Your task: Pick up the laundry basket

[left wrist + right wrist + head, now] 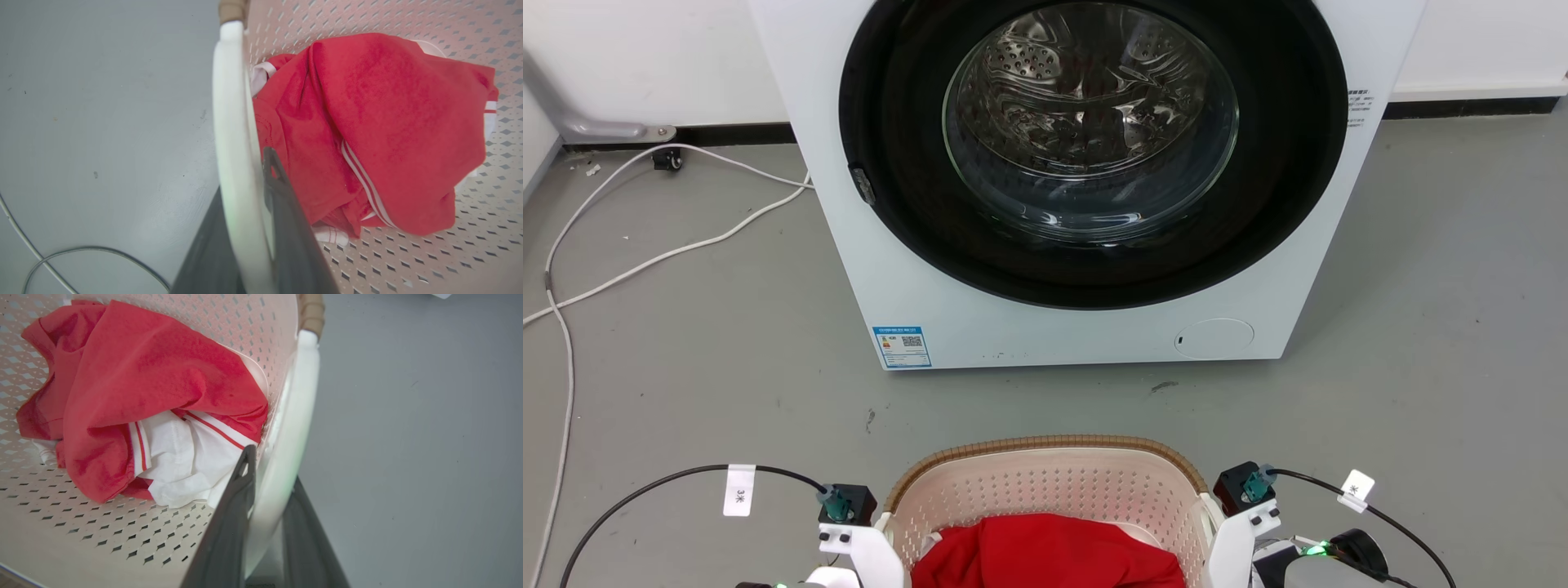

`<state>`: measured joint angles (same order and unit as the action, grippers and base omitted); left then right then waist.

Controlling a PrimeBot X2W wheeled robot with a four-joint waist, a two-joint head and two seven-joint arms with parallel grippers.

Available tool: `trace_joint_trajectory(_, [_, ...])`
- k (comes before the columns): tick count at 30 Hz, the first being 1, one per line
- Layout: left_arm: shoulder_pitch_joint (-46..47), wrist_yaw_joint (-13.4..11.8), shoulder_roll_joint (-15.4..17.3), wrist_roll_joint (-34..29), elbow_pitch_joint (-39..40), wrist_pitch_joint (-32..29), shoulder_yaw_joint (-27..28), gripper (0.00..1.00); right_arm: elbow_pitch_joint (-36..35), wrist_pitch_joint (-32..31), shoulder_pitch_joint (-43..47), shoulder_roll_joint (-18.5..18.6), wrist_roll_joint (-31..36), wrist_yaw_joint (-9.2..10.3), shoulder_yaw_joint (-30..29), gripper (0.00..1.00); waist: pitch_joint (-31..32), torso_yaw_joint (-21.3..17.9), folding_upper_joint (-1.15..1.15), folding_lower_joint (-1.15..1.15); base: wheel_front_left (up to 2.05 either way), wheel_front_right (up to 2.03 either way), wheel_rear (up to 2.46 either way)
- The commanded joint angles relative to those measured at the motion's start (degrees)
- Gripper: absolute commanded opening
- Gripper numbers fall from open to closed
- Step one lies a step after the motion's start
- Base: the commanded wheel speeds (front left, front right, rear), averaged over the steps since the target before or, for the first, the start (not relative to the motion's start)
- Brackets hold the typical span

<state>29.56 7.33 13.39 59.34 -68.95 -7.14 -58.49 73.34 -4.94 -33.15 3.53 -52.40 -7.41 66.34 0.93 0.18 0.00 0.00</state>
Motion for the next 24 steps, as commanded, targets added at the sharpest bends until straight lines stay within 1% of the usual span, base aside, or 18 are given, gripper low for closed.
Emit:
trace_joint_trajectory(1, [0.79, 0.16, 0.22, 0.1, -0.01, 0.03, -0.32, 0.0, 0.16, 0.07, -1.03, 0.25, -0.04, -0.14, 0.39, 0.0, 0.0, 0.0, 0.0, 0.0, 0.0, 0.0, 0.0])
trace_joint_trajectory(24, [1.42, 0.16, 0.46, 2.65, -0.32, 0.29, -3.24, 0.0, 0.3, 0.01, -1.0, 0.28, -2.05, -0.14, 2.45, 0.0, -0.03, -0.13, 0.0, 0.0, 0.0, 0.0, 0.0])
